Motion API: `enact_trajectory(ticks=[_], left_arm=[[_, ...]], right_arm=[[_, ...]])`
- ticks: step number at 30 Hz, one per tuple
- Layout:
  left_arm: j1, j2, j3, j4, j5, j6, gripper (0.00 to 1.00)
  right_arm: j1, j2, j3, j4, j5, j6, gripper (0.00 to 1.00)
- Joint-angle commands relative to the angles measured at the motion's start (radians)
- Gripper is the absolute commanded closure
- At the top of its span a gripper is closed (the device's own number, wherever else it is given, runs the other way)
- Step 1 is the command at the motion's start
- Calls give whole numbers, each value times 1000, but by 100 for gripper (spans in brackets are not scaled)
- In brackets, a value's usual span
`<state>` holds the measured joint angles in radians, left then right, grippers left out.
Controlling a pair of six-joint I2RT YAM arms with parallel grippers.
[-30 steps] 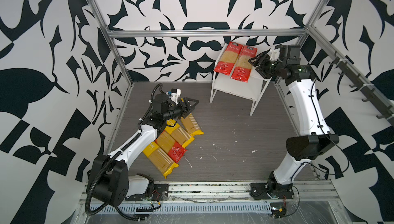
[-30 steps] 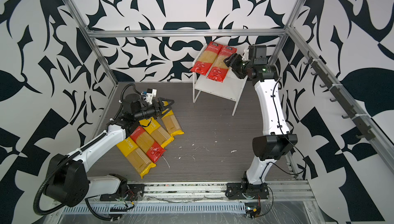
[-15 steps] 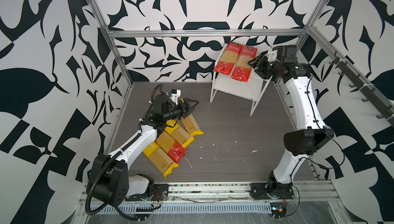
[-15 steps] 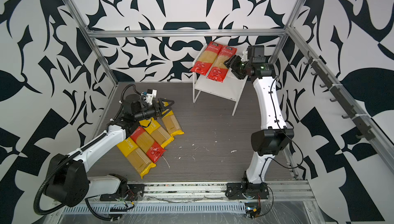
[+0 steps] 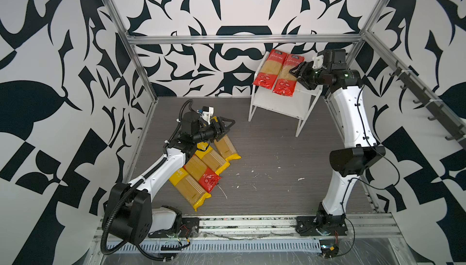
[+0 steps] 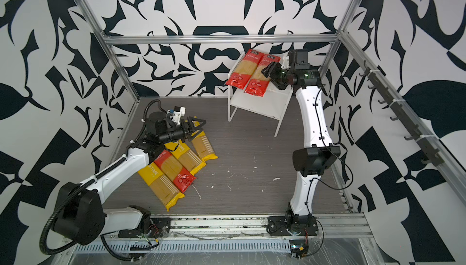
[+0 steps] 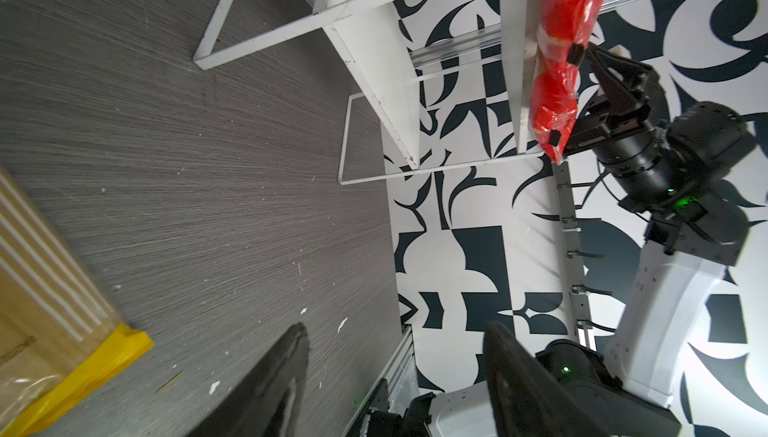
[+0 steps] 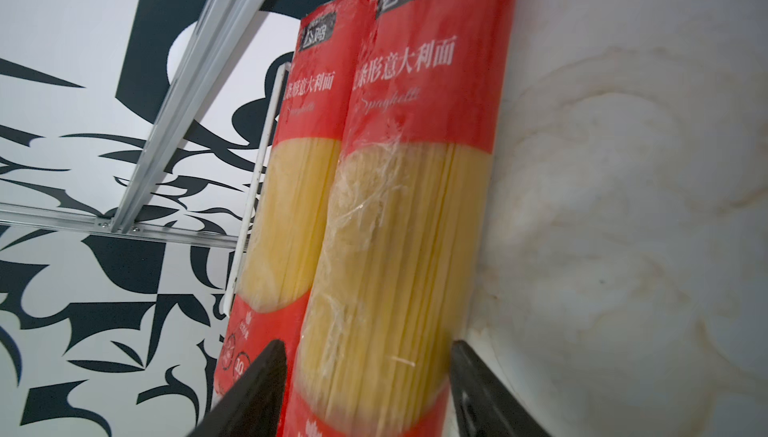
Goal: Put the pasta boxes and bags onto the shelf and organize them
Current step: 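Withdraw the right gripper from the shelf back toward the pasta pile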
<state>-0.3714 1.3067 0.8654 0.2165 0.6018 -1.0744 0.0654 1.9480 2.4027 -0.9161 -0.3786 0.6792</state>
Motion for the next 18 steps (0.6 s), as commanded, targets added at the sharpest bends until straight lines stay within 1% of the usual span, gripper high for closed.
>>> enact_trajectory(ticks=[1,3,6,8,10,13,16,18], left_arm=[[9,-57,-9,-94,-29,58,29],[19,-67,-8,-147,-42,79,30],[45,-88,4,-283,-93,135,30],[59,-112,12,-389,-164,182,30],[72,-136,24,-513,-262,238,30],[85,-179,21,-633,-384,291,29],[121,-242,-18,-680,-427,300,28],[152,-289,-47,-718,-450,301,28]], right_arm=[[5,-94,29,-70,83,-80,32],[18,-158,-44,-54,95,-97,32],[101,-271,-181,-13,150,-125,32],[186,-339,-284,37,169,-134,33],[299,-393,-392,91,197,-141,34],[477,-446,-547,193,243,-152,36],[628,-457,-670,300,273,-143,37],[711,-442,-736,369,279,-139,38]])
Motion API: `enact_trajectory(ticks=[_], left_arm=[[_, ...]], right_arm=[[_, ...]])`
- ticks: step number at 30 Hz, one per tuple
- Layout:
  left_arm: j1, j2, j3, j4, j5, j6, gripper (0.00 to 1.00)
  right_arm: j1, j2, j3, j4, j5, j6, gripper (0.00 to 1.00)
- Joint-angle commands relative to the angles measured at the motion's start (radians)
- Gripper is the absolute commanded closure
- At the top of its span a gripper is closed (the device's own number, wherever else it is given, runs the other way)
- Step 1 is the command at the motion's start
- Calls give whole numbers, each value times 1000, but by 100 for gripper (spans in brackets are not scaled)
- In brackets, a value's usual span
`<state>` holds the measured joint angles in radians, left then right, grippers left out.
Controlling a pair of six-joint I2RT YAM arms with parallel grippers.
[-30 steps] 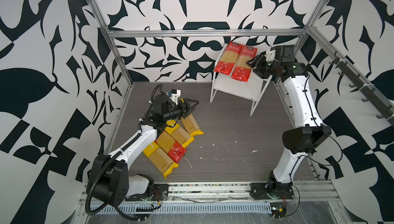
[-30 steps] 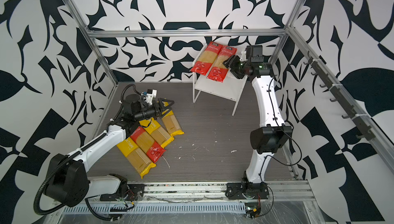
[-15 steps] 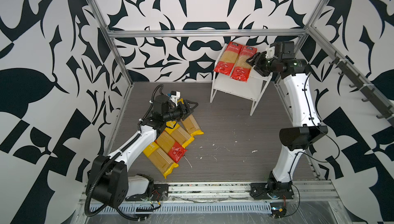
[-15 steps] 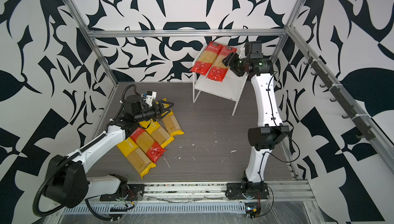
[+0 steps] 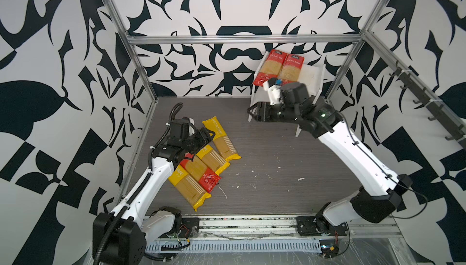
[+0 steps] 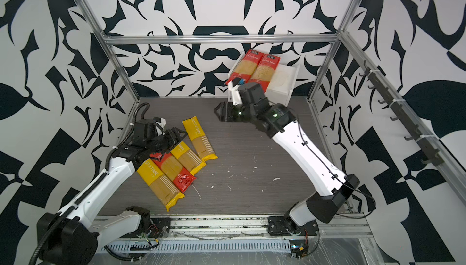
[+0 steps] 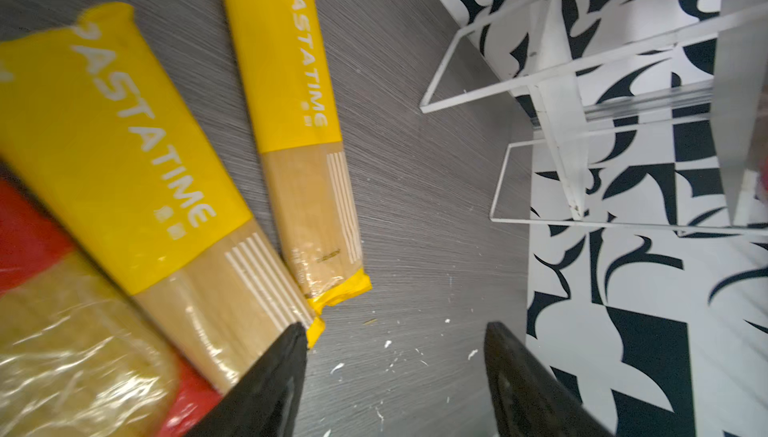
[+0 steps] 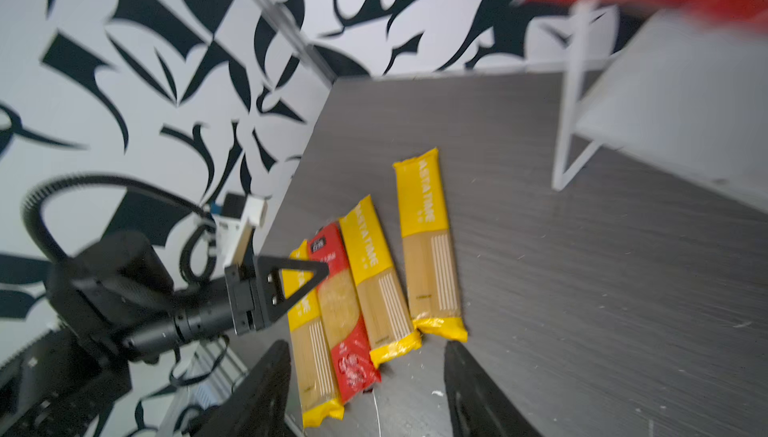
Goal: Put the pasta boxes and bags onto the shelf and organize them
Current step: 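Withdraw the right gripper from the shelf back toward the pasta pile, then grasp a third red spaghetti bag with the right gripper while the left gripper holds bags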
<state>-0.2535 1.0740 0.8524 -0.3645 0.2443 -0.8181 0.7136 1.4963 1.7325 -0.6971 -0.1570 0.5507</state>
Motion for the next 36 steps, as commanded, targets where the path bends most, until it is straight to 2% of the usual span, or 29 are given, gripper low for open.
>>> enact_trajectory(ticks=[1,5,11,18,22,32,36], left_arm=[[53,-78,-48,-163,-103,49,28],[126,-162,-117,-219,-132,52,27],[205,-235,-229,-224,-150,35,27],[208,-238,-341,-167,-166,-15,30],[207,-248,-392,-133,-172,-38,33],[209,-207,-483,-23,-149,-87,41],[209,-194,-498,1,-149,-95,47]], right_arm=[[101,27,-88,171,62,-11,39],[199,108,-185,270,30,17,44],[257,292,-283,436,-148,78,48],[271,545,-189,449,-284,77,51],[271,643,-103,399,-310,48,52],[262,755,51,251,-289,-37,44],[260,810,110,195,-329,-64,43]])
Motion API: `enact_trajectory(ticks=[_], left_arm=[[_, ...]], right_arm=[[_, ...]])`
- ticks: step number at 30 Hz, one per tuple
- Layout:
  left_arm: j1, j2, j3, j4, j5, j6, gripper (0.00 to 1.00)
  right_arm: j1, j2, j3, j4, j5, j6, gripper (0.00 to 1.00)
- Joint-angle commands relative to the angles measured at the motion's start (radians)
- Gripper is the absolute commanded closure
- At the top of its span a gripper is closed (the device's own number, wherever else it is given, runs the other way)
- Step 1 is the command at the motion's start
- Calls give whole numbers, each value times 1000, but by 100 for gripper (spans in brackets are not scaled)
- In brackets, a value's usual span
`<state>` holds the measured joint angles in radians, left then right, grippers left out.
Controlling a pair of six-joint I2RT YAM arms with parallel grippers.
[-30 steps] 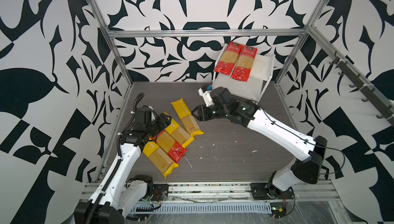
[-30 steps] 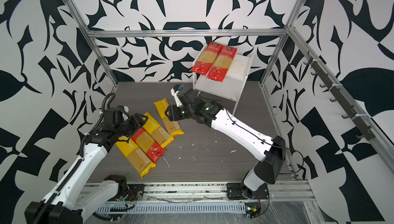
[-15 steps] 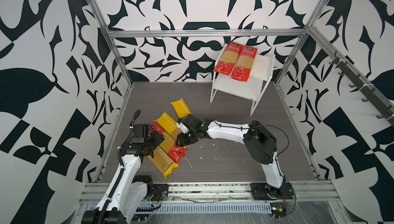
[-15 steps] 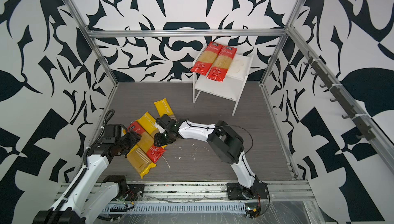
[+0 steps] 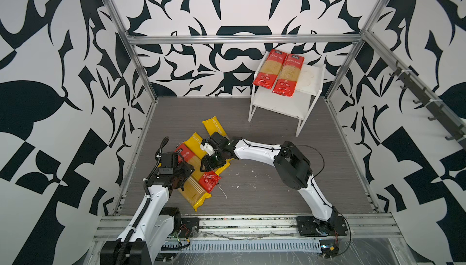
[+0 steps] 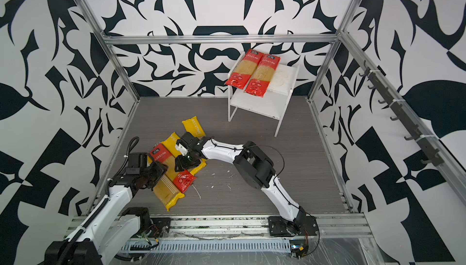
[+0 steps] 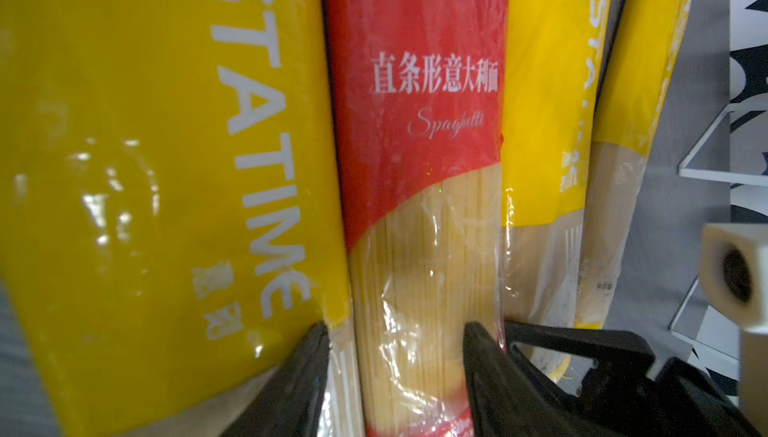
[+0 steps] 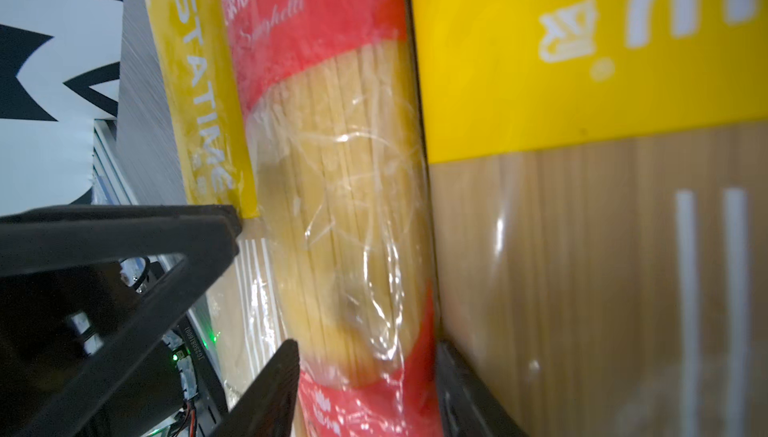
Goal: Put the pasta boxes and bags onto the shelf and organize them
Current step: 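Grasp a third red spaghetti bag with the right gripper while the left gripper holds bags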
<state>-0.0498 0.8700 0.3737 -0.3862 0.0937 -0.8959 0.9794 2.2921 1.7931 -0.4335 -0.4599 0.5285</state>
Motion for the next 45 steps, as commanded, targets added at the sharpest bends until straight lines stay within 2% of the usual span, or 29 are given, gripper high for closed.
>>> enact_trajectory(ticks=[1,7,13,17,21,26,33,39,45], left_arm=[[6,16,-25,32,4,-21,49],[7,66,-53,105,27,-42,61],[7,114,-58,156,62,-47,70],[6,118,-58,165,70,-47,73],[6,129,-59,185,73,-47,74],[5,158,-56,202,84,-44,74],[8,138,-2,146,84,-23,71],[21,45,95,20,101,-9,62],[101,-47,255,-148,159,76,53]], right_arm=[[-5,28,60,-76,-47,-44,43],[-5,77,77,-65,-162,-44,45],[-14,84,52,49,-247,10,50],[-22,62,22,142,-283,49,52],[-22,95,49,151,-294,67,52],[-22,118,30,198,-318,83,58],[-48,2,-78,309,-328,105,80],[-80,-86,-174,450,-359,177,91],[-131,-206,-298,653,-363,310,98]])
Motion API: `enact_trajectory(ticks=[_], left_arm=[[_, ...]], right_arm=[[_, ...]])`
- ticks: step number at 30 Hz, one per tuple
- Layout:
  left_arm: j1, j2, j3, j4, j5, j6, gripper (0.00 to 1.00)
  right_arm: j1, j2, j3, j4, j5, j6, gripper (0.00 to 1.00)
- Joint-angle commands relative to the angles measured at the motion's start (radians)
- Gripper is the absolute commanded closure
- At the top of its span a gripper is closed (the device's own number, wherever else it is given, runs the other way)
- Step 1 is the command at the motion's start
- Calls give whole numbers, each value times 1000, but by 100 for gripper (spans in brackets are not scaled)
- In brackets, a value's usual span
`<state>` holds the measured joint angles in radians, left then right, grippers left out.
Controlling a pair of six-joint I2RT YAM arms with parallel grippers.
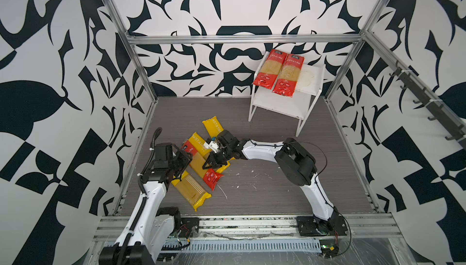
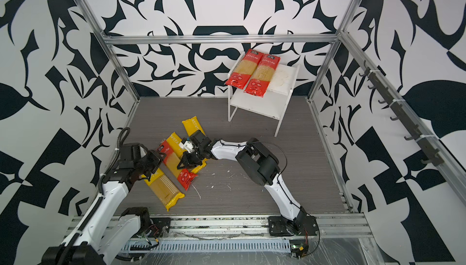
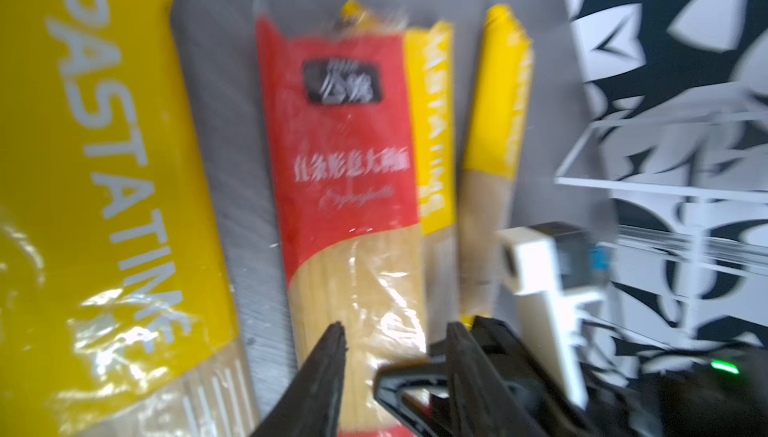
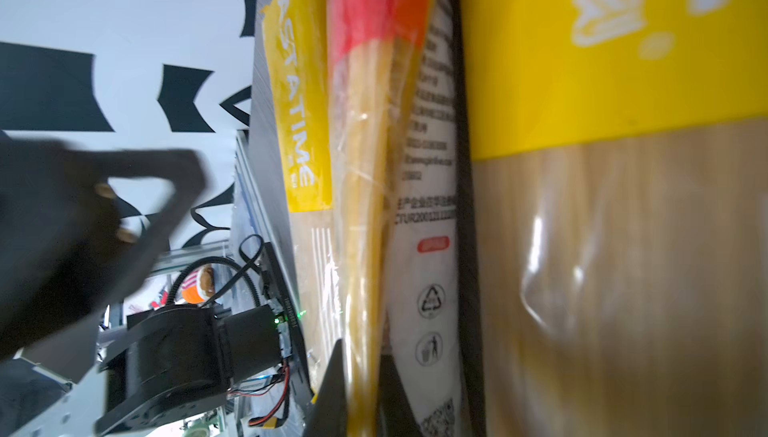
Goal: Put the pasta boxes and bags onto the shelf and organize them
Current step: 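Grasp a third red spaghetti bag with the right gripper while the left gripper holds bags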
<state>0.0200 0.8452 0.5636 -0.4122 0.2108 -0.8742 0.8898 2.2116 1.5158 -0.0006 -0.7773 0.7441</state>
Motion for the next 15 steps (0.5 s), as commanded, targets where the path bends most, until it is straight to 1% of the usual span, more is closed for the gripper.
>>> enact_trajectory(ticks=[1,5,8,11,15], left_arm=[[47,-23,96,-141,64,69,49],[73,1,201,-185,135,108,36],[79,11,224,-139,209,95,29],[81,15,186,-37,295,34,24],[80,24,62,169,387,-122,21]], right_arm=[[-53,-148,-52,275,-47,132,98],[-92,-222,-158,461,-40,259,100],[-115,-268,-221,567,-27,336,100],[-130,-305,-259,616,-14,368,100],[-132,-329,-286,642,0,387,100]])
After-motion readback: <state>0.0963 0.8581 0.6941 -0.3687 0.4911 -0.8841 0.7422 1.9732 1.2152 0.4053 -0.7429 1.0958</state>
